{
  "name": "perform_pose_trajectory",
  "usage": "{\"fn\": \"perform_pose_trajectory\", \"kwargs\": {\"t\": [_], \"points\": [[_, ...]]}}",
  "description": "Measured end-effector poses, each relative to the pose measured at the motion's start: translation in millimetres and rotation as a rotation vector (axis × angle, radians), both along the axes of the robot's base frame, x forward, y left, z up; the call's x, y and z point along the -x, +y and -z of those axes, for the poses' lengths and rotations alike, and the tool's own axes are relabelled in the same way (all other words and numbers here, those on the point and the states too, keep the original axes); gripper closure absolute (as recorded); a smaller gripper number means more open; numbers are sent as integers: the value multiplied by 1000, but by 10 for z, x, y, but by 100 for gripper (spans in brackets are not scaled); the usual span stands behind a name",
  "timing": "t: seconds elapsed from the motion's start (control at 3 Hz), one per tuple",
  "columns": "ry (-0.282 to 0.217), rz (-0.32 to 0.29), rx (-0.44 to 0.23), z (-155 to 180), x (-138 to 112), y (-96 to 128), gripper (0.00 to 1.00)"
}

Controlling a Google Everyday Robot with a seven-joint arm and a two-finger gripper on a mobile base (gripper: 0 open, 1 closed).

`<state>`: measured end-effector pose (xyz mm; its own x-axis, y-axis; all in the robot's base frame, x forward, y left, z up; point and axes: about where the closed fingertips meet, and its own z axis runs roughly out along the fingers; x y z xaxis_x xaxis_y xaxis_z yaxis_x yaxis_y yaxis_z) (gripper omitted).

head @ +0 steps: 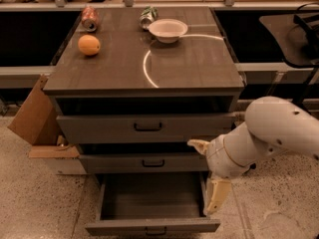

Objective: Close bottom drawer

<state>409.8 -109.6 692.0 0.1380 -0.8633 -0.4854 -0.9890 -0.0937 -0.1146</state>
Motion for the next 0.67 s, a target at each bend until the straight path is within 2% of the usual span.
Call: {"fn": "perform_pose_trajectory", "kwargs": {"t": [0.33, 0.67], "points": [[63, -65, -13, 498, 48, 190, 0], [70, -73, -12, 537, 53, 195, 0]]}}
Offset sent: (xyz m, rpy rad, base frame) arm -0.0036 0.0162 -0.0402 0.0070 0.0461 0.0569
